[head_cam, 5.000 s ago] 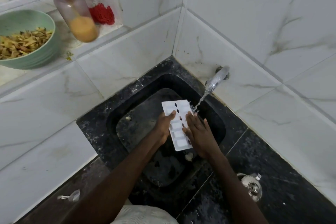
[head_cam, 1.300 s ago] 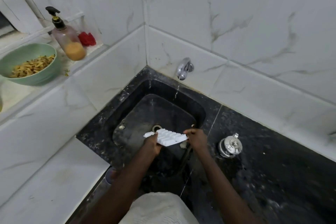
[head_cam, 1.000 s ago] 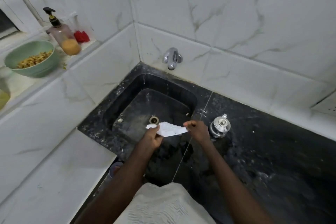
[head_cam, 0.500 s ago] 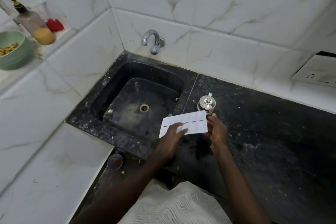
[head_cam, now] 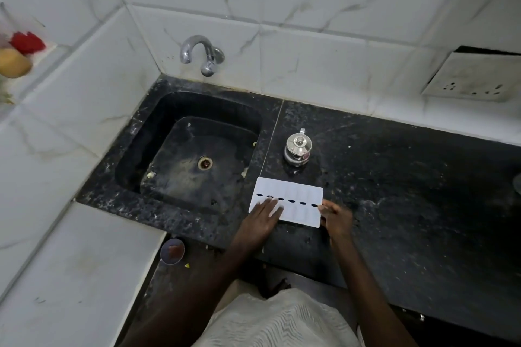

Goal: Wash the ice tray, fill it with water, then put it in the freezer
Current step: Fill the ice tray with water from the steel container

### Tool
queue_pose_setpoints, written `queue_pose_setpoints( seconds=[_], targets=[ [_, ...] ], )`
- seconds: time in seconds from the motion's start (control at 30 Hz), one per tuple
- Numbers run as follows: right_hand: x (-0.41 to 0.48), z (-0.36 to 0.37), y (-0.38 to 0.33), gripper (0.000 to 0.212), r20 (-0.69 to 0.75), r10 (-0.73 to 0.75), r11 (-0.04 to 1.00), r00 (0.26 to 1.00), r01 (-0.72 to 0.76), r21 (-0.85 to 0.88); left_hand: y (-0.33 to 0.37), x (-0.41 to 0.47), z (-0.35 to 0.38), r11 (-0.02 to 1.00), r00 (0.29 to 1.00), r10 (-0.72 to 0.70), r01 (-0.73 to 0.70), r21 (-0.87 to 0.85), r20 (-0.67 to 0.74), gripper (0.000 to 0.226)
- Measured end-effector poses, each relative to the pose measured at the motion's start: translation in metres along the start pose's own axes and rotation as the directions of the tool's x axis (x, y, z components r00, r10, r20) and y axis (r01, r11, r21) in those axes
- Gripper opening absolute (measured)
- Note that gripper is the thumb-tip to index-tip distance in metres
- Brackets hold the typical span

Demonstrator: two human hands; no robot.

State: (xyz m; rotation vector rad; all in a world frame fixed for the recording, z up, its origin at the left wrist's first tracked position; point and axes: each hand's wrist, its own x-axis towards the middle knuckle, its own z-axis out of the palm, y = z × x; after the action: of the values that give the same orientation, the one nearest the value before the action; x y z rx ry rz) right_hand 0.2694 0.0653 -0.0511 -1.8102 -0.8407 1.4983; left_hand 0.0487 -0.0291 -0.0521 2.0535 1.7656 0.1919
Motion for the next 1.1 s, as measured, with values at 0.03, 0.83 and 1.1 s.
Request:
queue_pose_setpoints(
  seconds=[0.03, 0.83, 1.1],
  targets=[
    [0.003, -0.001, 0.002, 0.023, -0.01, -0.002, 1.0, 1.0, 0.001, -0.022, -0.003, -0.005, 0.006, 0.999, 0.999, -0.043, 0.043, -0.019, -0.017, 0.061],
    [0.085, 0.107, -0.171, 0.04, 0.022, -0.298, 0.872, 0.954, 0.281, -0.4, -0.032, -0.031, -0.009, 0.949, 0.917, -0.314, 0.296, 0.107, 0.246, 0.12],
    [0.109, 0.113, -0.172, 0.017, 0.031, -0.054, 0.985, 0.998, 0.058, -0.162, -0.028, -0.017, -0.029, 0.931, 0.868, -0.331, 0.237, 0.276, 0.37, 0.123]
  ],
)
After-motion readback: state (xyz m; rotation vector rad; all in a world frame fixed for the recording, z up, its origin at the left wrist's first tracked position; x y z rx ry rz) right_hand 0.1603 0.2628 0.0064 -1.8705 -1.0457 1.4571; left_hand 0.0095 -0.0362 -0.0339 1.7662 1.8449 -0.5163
